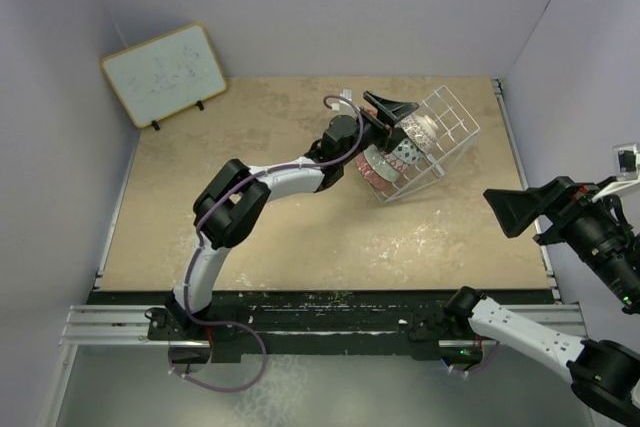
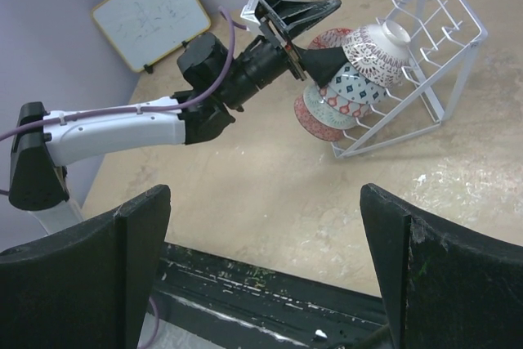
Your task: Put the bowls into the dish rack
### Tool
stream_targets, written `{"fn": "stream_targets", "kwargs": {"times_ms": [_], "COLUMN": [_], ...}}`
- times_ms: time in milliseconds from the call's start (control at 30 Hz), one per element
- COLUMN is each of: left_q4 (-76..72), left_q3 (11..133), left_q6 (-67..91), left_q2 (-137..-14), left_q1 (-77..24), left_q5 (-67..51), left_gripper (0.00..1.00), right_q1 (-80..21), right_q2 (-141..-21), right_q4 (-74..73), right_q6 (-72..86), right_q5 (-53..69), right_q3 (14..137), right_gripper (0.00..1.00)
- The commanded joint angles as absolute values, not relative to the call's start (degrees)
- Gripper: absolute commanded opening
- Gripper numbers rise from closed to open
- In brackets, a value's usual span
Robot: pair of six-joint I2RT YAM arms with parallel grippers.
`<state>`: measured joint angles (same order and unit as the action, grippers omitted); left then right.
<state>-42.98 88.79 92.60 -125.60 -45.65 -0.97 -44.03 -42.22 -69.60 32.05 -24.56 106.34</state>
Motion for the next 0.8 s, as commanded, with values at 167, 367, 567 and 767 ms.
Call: {"fn": "stream_targets", "kwargs": {"times_ms": [167, 367, 567, 767], "left_q4": [-36.61, -37.58, -39.81, -40.88], "left_q3": [85.67, 82.44, 79.62, 75.62], "left_q6": [90.03, 89.10, 88.45, 86.19], "left_q2": [-118.77, -115.72, -113.60, -110.47], "left_q1": [-43.15, -42.13, -42.02, -41.83], "left_q5": [-3.31, -3.90, -4.90, -3.76], "left_gripper": [0.99, 0.99, 0.99, 0.99], "right_q1": [-44.48, -44.51, -44.54, -44.55], "right_q2": [-41.79, -41.88, -42.01, -42.43], "right_q4": [-65.92, -65.11, -65.22, -65.30], "right_q6": [32.92, 32.96, 33.03, 32.97], "right_q5": [-24.98, -24.98, -25.16, -25.20], "right_q3": [104.92, 104.37, 105.06, 105.21], "right_gripper": [1.00, 1.00, 1.00, 1.00]}}
